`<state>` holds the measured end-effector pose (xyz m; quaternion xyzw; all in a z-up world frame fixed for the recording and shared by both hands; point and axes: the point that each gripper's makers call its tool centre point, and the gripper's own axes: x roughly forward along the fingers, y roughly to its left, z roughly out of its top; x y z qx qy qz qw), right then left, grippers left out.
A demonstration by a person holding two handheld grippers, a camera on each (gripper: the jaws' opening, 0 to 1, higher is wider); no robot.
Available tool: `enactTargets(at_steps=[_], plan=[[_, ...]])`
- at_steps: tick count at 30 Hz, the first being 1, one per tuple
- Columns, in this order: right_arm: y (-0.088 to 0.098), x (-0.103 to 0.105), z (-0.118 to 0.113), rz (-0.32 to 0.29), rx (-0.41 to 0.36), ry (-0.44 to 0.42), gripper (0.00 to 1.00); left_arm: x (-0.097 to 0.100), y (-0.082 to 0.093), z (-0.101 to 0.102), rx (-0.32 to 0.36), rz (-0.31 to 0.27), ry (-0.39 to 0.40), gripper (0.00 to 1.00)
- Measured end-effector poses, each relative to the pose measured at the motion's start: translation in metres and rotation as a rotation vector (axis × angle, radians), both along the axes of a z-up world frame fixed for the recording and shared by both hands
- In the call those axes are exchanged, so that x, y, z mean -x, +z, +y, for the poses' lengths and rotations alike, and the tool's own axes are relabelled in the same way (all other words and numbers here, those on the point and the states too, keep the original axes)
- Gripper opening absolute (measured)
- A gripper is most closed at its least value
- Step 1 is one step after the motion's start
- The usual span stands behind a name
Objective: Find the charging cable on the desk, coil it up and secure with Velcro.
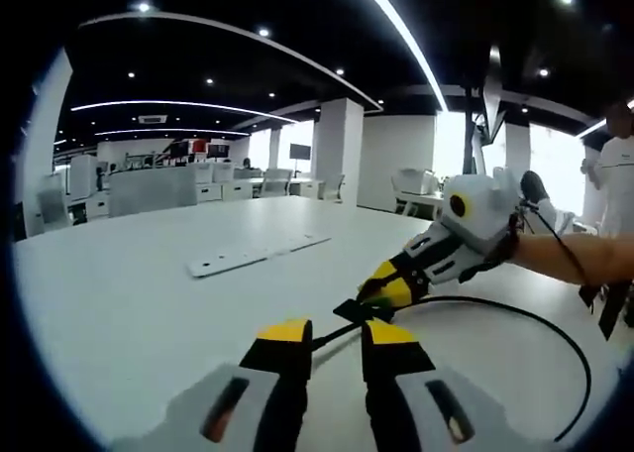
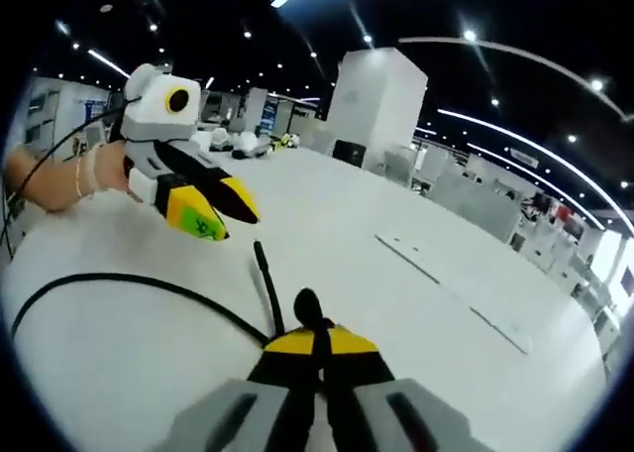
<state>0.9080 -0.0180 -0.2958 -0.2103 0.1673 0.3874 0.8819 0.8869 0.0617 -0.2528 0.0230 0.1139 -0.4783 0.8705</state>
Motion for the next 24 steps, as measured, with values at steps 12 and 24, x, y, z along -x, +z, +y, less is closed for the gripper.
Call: enactTargets(at_steps=[12,24], plan=[[-0.0081,-0.0021,0.0055,0.110,0.094,0.091,0.03,0.0004,0.0018,-0.0032,0.009,0.004,-0.010,0.21],[-0.0079,-0.0090,0.0092,0.077,0.163,0.127,0.04,0.0015,0.0035,-0.0032,0.018,0.006,-0.013,0.21]])
